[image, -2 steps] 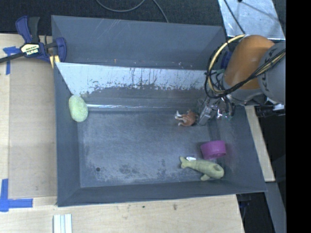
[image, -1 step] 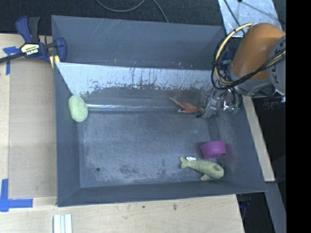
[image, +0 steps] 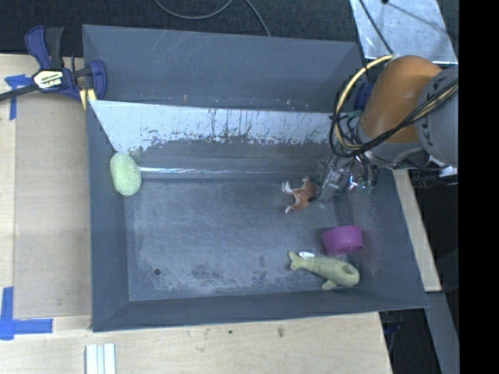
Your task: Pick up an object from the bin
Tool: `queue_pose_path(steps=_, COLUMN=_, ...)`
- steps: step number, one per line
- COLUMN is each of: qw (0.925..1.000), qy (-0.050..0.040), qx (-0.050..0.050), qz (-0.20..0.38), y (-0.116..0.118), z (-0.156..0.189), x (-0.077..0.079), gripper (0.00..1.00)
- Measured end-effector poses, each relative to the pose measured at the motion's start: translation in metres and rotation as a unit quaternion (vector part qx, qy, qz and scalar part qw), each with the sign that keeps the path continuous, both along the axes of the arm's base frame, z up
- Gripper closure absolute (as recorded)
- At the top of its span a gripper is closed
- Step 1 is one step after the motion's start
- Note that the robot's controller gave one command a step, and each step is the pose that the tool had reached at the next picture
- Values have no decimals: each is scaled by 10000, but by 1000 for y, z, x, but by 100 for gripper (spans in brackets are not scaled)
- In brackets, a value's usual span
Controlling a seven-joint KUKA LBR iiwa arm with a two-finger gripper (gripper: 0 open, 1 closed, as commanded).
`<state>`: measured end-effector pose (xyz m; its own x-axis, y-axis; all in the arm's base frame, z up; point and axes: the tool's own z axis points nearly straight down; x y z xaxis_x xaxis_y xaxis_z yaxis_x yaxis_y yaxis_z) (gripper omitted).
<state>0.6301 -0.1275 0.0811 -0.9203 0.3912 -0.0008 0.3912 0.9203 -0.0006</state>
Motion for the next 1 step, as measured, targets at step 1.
queue_pose_path(steps=1, qw=10000, qy=-41, qx=-4, qz=15, y=-1, z=53, x=6, gripper=100)
